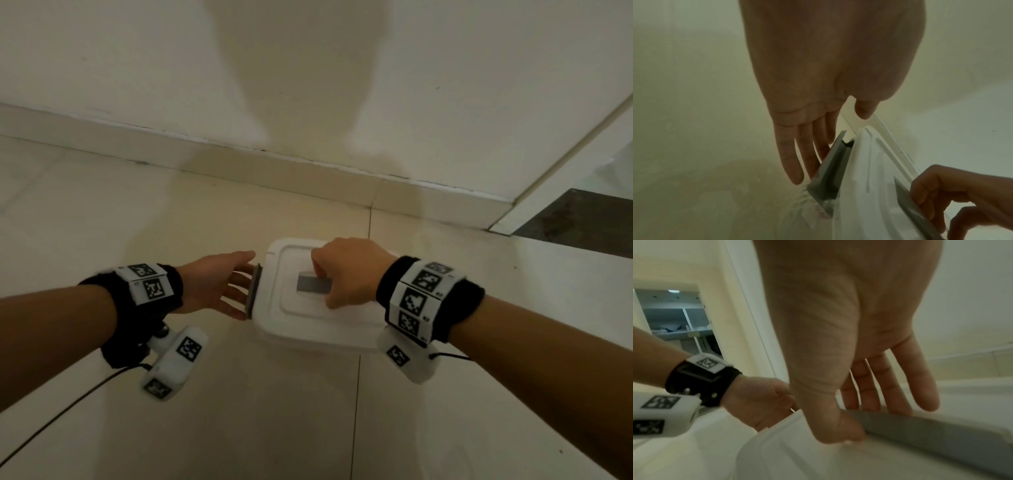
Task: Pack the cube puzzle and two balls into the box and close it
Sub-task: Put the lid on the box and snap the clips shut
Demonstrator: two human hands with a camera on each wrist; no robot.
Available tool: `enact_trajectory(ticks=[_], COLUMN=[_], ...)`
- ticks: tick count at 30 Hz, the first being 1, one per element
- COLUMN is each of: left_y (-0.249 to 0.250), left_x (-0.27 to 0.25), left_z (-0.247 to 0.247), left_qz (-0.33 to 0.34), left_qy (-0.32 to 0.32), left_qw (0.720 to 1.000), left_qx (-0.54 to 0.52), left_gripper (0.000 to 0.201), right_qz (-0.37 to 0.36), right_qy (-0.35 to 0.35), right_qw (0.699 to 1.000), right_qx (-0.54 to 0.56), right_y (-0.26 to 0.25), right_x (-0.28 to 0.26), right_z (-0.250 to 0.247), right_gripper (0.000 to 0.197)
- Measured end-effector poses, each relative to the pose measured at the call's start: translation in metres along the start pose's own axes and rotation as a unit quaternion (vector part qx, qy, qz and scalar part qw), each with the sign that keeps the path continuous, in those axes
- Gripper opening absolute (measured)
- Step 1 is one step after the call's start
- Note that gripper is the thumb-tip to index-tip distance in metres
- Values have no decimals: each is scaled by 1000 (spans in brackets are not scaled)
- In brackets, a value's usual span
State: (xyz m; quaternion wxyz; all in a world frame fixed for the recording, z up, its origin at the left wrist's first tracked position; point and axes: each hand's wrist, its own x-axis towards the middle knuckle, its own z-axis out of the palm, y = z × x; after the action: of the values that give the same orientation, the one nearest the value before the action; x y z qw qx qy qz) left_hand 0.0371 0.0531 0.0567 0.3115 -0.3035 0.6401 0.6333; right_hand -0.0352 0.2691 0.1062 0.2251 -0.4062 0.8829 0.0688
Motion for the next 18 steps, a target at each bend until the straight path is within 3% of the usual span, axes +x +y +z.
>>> enact_trajectory(ticks=[7,18], left_y=[-2,-4], left_x=[5,8], left_z=[1,13], left_qz=[8,20], left_qy=[-32,13], left_qw=[999,992], left_qx=[35,124], left_gripper=[48,44], right_qz=[-7,-5], right_qy=[9,3], right_qw=[1000,990], right_qx=[21,141], right_y=[2,25], right_x=[-3,5], right_z=[15,18], right_gripper=[29,31])
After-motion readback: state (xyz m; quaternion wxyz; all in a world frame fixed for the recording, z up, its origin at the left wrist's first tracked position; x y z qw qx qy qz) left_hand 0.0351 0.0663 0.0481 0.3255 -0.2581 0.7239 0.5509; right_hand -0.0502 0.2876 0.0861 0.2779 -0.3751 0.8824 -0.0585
